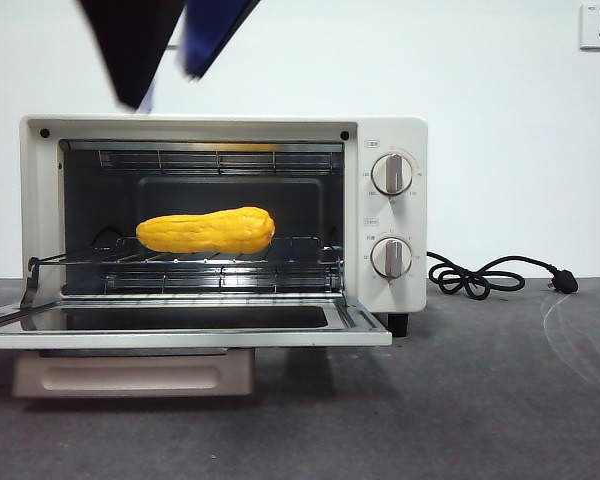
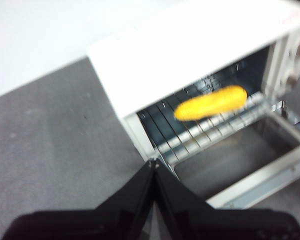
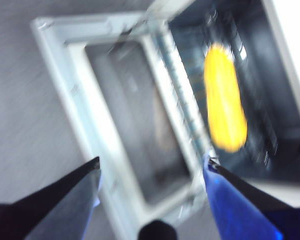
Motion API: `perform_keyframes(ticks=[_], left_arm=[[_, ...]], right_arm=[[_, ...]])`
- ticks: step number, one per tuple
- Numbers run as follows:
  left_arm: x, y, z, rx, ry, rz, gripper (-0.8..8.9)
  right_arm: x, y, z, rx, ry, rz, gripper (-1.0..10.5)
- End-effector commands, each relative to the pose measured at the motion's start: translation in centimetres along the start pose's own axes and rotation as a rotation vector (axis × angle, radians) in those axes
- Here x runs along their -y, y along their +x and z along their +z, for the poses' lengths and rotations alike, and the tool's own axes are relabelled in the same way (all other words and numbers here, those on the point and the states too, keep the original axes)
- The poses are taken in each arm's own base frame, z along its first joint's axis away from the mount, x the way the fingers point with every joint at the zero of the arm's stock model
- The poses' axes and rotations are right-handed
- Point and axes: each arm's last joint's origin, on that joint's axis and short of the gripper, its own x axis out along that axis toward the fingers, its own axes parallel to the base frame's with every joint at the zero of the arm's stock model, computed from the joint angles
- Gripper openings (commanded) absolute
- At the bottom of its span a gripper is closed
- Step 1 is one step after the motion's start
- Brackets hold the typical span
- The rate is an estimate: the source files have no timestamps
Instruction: Take the corn from the table,put the corn in the oven
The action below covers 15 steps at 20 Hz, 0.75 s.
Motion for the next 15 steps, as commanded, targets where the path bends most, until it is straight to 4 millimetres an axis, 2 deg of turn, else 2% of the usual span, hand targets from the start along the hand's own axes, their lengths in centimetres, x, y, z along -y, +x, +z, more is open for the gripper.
perform_keyframes(ticks=[1, 5, 9, 12, 15], left_arm=[[1.2, 2.6, 0.9, -0.079, 0.092, -0.043, -0.07], [2.2, 6.1, 1.7, -0.176, 0.158, -0.111, -0.07], [2.2, 9.0, 1.5, -0.222, 0.109, -0.238, -0.07], [1.4, 11.0, 0.1, -0.247, 0.045, -0.266, -0.07], [0.1, 12.6, -2.3, -0.313, -0.031, -0.252, -0.07]], right_arm=[[0.6, -1.5, -1.0, -0.037, 0.093, 0.024, 2.3], [1.4, -3.4, -2.5, -0.094, 0.095, 0.052, 1.1], [2.7, -4.8, -3.9, -0.135, 0.112, 0.063, 0.2], [3.9, -5.1, -4.8, -0.154, 0.166, 0.092, -0.1], [5.3, -5.0, -5.6, -0.164, 0.226, 0.132, -0.1]])
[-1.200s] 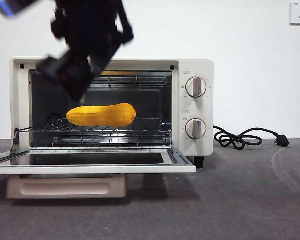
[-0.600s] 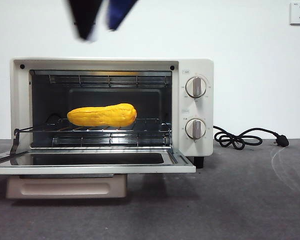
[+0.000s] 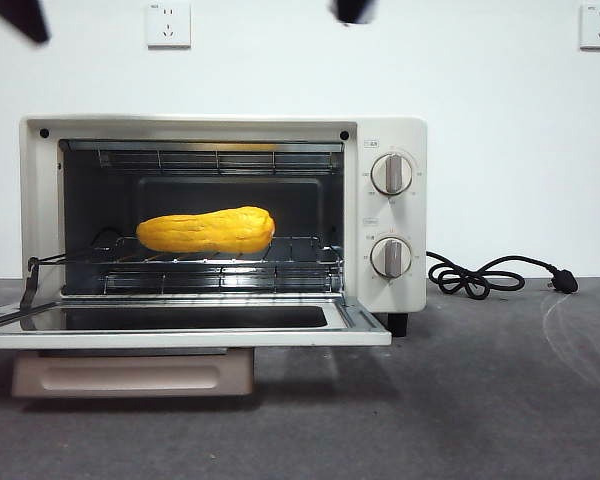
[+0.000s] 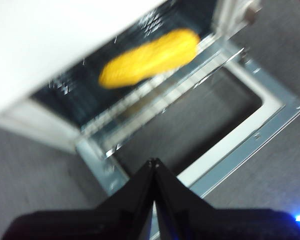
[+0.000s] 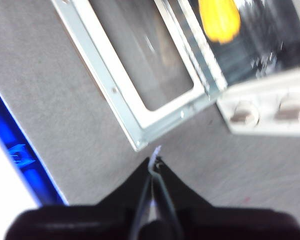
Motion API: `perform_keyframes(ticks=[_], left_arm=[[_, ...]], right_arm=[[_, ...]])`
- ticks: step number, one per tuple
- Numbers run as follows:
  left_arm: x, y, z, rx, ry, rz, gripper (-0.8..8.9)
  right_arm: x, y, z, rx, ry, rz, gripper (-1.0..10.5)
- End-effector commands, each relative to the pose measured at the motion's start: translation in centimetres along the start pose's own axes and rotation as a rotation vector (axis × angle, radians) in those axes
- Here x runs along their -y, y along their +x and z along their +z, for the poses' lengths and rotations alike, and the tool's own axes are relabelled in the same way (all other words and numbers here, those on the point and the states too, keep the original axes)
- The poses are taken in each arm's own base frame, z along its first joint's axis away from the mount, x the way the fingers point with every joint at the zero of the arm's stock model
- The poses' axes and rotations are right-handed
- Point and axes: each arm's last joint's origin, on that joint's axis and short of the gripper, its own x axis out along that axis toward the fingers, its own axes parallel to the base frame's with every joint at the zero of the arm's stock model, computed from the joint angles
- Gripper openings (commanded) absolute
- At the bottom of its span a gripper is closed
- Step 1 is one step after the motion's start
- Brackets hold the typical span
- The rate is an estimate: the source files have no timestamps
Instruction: Take the corn from the table,put the corn in the oven
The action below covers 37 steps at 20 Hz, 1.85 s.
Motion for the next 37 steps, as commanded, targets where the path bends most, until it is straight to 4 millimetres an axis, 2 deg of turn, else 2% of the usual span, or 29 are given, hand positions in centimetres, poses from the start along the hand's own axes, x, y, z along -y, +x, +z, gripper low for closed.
perform_keyframes(ticks=[1, 7, 10, 12, 14, 21, 25, 29, 37], left_arm=[[-1.8, 2.1, -2.7, -0.078, -0.084, -0.004, -0.07], [-5.2, 4.8, -8.3, -0.089, -0.364, -0.136, -0.07], [-7.2, 5.6, -11.7, 0.042, -0.583, -0.313, -0.07], [-8.7, 5.7, -12.8, 0.099, -0.689, -0.312, -0.08], [-9.6, 6.5, -13.4, 0.069, -0.754, -0.316, -0.08], [-11.6, 12.2, -15.9, -0.138, -0.927, -0.420, -0.08], [-12.0, 14.0, -16.9, -0.195, -0.979, -0.445, -0.08], [-12.0, 14.9, -17.4, -0.228, -1.004, -0.455, -0.08], [-10.4, 16.4, -16.2, -0.289, -0.915, -0.494, -0.08]], right_arm=[[1.6, 0.1, -0.3, -0.001, 0.086, 0.047, -0.1], [5.2, 1.4, -1.3, -0.004, 0.215, 0.257, -0.1], [8.1, 2.1, -2.4, 0.045, 0.284, 0.442, -0.1], [9.9, 2.4, -3.4, 0.076, 0.324, 0.521, -0.1], [11.4, 2.5, -4.6, 0.088, 0.358, 0.572, -0.1], [15.0, 2.8, -7.4, 0.123, 0.501, 0.583, -0.1], [15.1, 2.7, -7.6, 0.132, 0.507, 0.591, -0.1], [15.1, 2.7, -7.5, 0.141, 0.496, 0.598, -0.1], [15.1, 2.7, -7.5, 0.151, 0.493, 0.612, -0.1]])
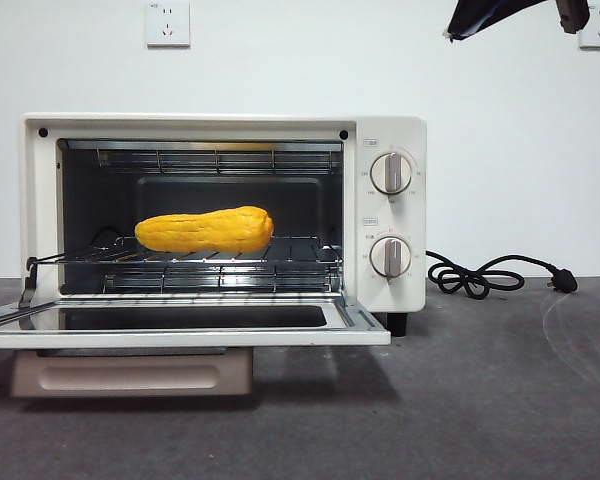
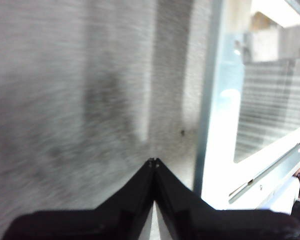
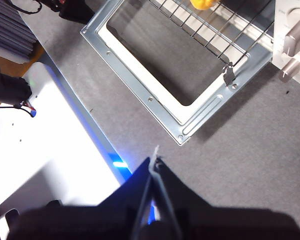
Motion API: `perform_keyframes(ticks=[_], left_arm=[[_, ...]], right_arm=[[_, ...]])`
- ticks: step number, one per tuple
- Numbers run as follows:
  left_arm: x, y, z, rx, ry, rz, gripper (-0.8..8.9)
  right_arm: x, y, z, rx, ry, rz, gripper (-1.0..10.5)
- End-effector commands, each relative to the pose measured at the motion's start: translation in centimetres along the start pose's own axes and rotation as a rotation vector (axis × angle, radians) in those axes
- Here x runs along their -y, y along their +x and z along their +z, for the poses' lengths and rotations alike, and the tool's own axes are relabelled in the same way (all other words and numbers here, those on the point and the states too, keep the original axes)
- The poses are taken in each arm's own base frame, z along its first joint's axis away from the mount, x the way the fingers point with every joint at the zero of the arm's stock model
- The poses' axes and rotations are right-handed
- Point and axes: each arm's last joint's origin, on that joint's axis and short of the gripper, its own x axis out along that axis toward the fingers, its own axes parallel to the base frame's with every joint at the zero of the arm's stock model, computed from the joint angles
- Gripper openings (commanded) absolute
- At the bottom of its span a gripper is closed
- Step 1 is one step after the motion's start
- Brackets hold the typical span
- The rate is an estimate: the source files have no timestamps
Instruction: Take the corn from the table,put the corn in the oven
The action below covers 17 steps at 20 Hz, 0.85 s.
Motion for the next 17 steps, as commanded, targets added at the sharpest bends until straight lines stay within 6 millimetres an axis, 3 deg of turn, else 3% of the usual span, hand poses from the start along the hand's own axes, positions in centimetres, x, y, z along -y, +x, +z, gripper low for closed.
perform_keyframes(ticks=[1, 9, 17], left_arm=[[0.1, 0.5, -0.2, -0.019, 0.004, -0.010, -0.08], [1.0, -0.5, 0.6, -0.016, -0.024, -0.147, -0.08], [4.9, -4.6, 3.9, 0.061, 0.070, -0.145, -0.08]], right_arm=[[-0.1, -0.1, 0.1, 0.008, -0.018, 0.004, -0.1], [-0.1, -0.1, 0.1, 0.008, -0.018, 0.005, -0.1], [-0.1, -0.1, 0.1, 0.007, -0.017, 0.005, -0.1]])
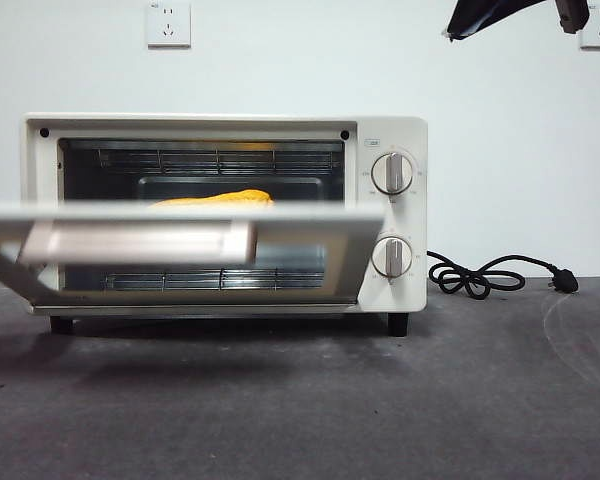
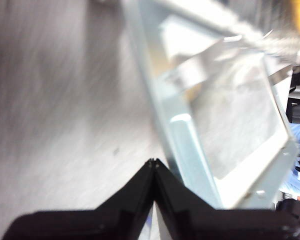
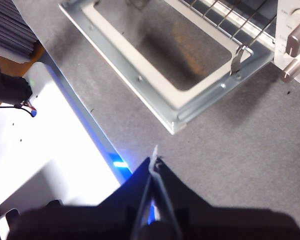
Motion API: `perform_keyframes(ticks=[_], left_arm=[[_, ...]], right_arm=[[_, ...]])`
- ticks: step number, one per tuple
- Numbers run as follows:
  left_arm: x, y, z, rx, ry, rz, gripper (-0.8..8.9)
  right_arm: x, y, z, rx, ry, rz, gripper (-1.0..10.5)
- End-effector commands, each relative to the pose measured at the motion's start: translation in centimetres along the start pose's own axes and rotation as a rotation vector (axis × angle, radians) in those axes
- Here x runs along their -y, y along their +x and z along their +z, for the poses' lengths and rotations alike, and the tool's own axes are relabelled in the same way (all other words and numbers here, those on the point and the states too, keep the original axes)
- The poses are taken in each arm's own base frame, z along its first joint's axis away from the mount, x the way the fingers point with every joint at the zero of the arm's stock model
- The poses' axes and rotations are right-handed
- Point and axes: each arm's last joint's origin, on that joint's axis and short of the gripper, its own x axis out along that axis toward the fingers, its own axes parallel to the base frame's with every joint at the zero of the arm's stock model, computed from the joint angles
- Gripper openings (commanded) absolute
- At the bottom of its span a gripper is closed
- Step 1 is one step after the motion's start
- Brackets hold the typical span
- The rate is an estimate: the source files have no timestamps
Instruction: Take the corn from the table,put the corn in the oven
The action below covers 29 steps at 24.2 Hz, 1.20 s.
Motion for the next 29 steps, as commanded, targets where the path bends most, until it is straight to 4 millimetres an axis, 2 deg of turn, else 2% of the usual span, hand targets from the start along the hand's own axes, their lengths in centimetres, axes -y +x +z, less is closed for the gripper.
perform_keyframes(ticks=[1, 9, 12, 17, 21, 24, 29], left_arm=[[2.1, -1.6, 1.5, 0.053, 0.077, -0.034, -0.08], [7.1, -5.8, 5.3, 0.191, 0.220, -0.022, -0.08], [7.9, -6.4, 5.7, 0.211, 0.240, -0.023, -0.08], [8.3, -6.2, 5.6, 0.205, 0.251, -0.025, -0.08], [8.6, -6.1, 5.0, 0.170, 0.247, -0.028, -0.08], [9.6, -6.3, 3.9, 0.140, 0.305, -0.029, -0.07], [13.3, -8.1, 0.7, 0.179, 0.438, -0.034, -0.07]], right_arm=[[-0.1, -0.1, 0.1, 0.007, -0.018, 0.004, -0.1], [-0.1, -0.1, 0.1, 0.008, -0.019, 0.003, -0.1], [-0.1, -0.1, 0.1, 0.008, -0.019, 0.003, -0.1], [-0.1, -0.1, 0.1, 0.008, -0.019, 0.002, -0.1], [-0.1, -0.1, 0.1, 0.008, -0.019, 0.002, -0.1], [-0.1, -0.1, 0.2, 0.012, -0.022, -0.001, -0.1], [-0.1, -0.1, 0.2, 0.015, -0.025, -0.003, 0.0]])
